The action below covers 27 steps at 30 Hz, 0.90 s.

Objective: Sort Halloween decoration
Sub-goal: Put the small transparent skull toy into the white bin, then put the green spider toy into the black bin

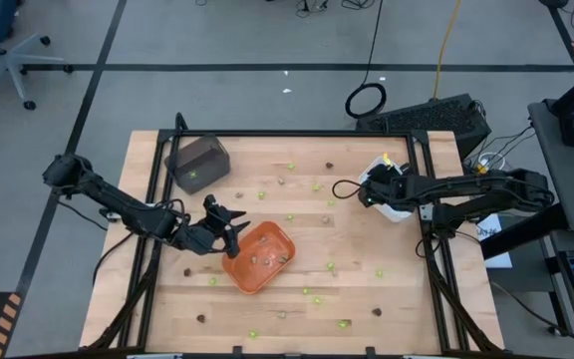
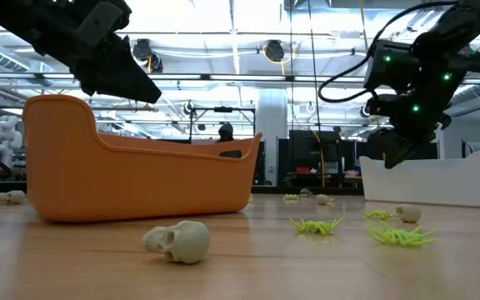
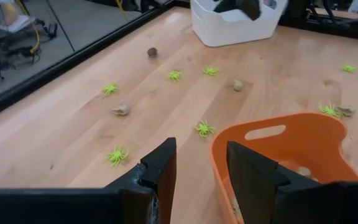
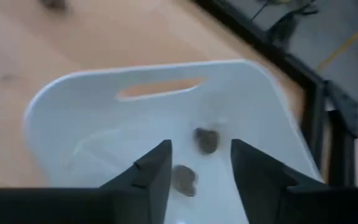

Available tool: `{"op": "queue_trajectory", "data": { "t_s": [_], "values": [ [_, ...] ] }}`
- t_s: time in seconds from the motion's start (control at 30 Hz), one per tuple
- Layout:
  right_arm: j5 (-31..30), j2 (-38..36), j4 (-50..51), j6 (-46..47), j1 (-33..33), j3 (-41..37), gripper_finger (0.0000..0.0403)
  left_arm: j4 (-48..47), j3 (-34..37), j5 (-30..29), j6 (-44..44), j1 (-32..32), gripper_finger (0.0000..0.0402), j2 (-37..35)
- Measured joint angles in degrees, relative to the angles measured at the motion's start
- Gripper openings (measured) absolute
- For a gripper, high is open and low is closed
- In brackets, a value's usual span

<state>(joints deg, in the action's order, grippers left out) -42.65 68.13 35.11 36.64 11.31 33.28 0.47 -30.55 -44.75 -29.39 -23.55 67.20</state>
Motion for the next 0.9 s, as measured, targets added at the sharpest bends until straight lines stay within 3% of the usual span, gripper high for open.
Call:
{"op": "queue_trajectory", "data": {
  "t_s": [0.27, 0.47, 0.67, 0.9],
  "values": [
    [-1.22, -7.43, -1.38, -1.28, -8.55, 1.65, 0.018, -4.13, -0.02, -0.29, -4.75, -0.04, 0.0144, -0.78],
    [-1.1, -10.89, -9.84, -7.82, -18.75, 1.71, 0.0174, -10.68, -0.02, 2.62, -8.76, -1.41, 0.0144, -3.04],
    [-1.01, -10.14, -20.36, -13.73, -27.71, 0.18, 0.0174, -10.61, -0.17, 5.6, -3.2, -9.26, 0.0143, -3.3],
    [-1.17, -9.2, -24.32, -15.08, -31.04, -1.29, 0.0173, -10.6, -2.8, 6.17, -1.21, -19.78, 0.013, -3.28]
  ]
}}
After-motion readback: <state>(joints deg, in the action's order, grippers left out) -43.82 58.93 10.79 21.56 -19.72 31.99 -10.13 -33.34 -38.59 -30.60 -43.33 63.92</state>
